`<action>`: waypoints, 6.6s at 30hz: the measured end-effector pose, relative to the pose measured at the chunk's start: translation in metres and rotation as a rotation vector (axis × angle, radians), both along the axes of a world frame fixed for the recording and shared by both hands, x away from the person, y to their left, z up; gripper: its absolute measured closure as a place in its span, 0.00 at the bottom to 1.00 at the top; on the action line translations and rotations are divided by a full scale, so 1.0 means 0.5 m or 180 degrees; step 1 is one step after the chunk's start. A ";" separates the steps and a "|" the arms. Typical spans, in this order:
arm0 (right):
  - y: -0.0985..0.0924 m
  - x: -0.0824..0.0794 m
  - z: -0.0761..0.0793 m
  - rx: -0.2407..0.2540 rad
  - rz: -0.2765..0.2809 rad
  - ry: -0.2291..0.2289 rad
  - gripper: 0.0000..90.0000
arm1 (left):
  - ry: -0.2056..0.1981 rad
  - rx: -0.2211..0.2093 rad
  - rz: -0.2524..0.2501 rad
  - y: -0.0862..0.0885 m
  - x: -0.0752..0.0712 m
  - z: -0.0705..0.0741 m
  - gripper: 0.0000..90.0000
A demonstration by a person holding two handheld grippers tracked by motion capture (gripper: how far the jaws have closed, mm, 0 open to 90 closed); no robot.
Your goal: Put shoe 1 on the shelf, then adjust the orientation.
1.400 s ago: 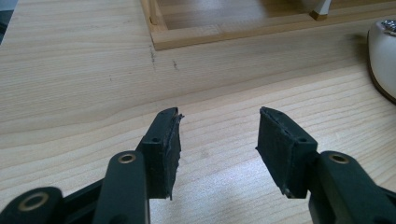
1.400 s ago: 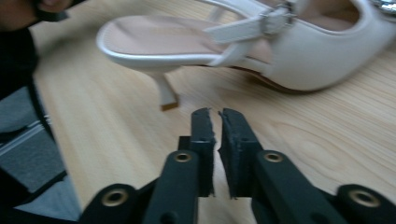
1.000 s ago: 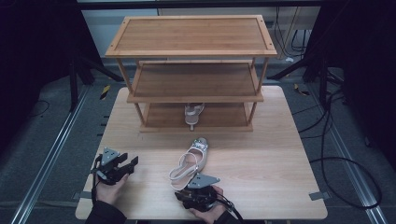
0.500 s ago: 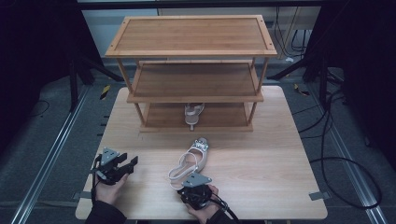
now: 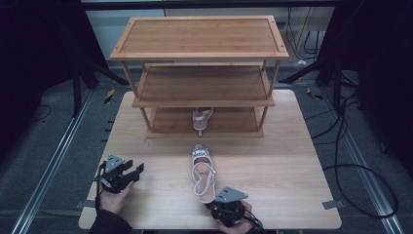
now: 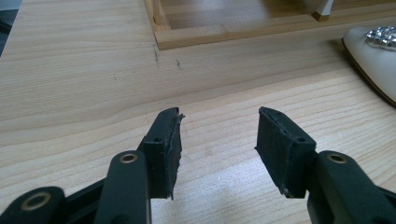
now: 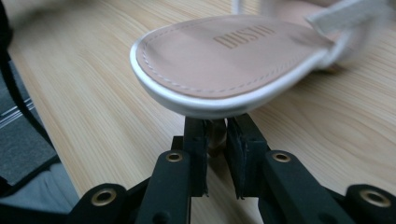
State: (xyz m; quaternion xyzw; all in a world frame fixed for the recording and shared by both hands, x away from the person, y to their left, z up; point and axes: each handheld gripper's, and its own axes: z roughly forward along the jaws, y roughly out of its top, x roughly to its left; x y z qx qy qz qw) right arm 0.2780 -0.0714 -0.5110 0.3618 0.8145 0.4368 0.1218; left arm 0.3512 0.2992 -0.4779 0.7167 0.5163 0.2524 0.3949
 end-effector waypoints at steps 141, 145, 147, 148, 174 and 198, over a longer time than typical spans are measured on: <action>-0.100 0.356 0.026 0.0031 -0.1512 -0.0344 0.53 | 0.0005 -0.0009 -0.0007 0.014 0.005 -0.002 0.54; -0.105 0.359 0.012 0.0028 -0.1511 -0.0289 0.76 | 0.0006 -0.0009 -0.0007 0.015 0.006 -0.003 0.55; -0.105 0.363 0.009 0.0012 -0.1501 -0.0241 0.80 | 0.0022 -0.0019 -0.0003 0.016 0.006 -0.003 0.55; -0.104 0.365 0.007 -0.0012 -0.1504 -0.0241 0.83 | 0.0023 -0.0017 -0.0002 0.016 0.005 -0.003 0.55; 0.017 0.441 0.022 0.0008 -0.1339 -0.0324 0.87 | 0.0020 -0.0032 0.0009 0.018 0.007 -0.003 0.55; 0.010 0.415 0.036 0.0003 -0.1240 -0.0386 0.51 | 0.0024 -0.0053 0.0003 0.021 0.007 -0.005 0.55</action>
